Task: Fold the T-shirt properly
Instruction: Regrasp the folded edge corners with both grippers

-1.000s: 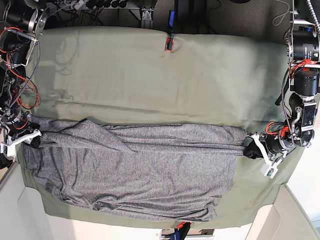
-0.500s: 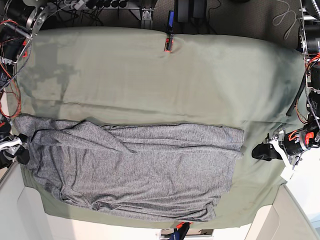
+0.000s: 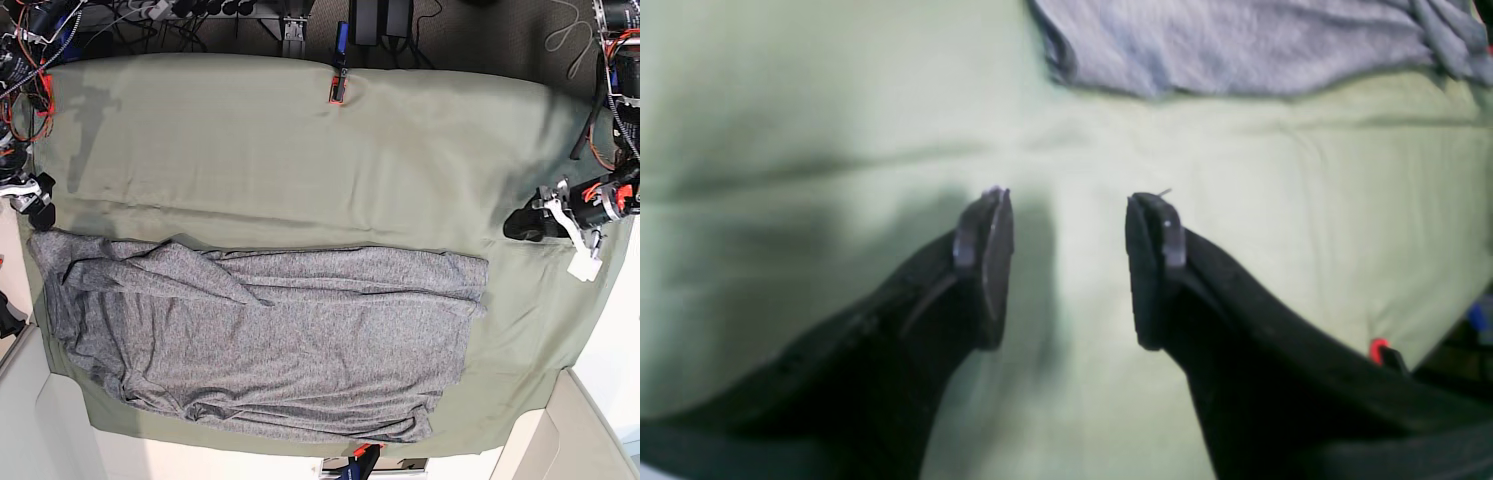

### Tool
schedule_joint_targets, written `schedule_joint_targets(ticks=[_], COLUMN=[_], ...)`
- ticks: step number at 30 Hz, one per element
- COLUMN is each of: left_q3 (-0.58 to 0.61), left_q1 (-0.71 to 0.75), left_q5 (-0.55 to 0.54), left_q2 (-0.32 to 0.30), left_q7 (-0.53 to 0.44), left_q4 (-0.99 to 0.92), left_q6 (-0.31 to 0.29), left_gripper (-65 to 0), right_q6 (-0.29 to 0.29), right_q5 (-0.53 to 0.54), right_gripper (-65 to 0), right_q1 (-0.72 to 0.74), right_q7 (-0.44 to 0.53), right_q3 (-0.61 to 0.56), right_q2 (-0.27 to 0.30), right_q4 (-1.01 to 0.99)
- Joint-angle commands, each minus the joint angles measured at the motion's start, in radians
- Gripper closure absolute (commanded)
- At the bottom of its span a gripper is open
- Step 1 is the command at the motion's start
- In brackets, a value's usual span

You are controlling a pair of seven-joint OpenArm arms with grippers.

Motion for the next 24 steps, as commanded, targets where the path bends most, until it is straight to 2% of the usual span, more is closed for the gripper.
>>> schedule_joint_targets(ticks=[1,4,9,13,17,24], left_q3=[-0.009,-0.009,-0.009,-0.01,-0.009,-0.009], left_q1=[-0.017,-0.018,-0.02,-0.034,-0.066,-0.209], left_q5=[-0.024,-0.018,0.063,0.125,0.187,0.231], left_q2=[-0.01,0.025,0.061,0.089,0.106,0.16], left_q7=[-0.016,-0.021,-0.086,-0.101,-0.146,-0.153], left_q4=[0.016,0.016,0.016,0.009,-0.023,-0.159], left_q6=[-0.009,-0.009,-0.009,-0.009,0.014,0.041], left_gripper=[-30.3,-30.3,-30.3,-30.3,-30.3,-30.3], right_q6=[0.007,-0.029,-0.058,-0.099,-0.105,-0.105], right_q5=[0.011,-0.016,-0.051,-0.082,-0.089,-0.106], right_gripper=[-34.5,-34.5,-34.5,-34.5,-34.5,-34.5], right_q1=[0.031,0.066,0.135,0.185,0.22,0.259], right_q7=[0.038,0.048,0.059,0.062,0.066,0.07], right_q3=[0.0,0.001,0.001,0.002,0.002,0.001], right_q2=[0.01,0.008,0.008,0.008,0.008,0.008], right_q4=[0.003,-0.057,-0.14,-0.195,-0.226,-0.261])
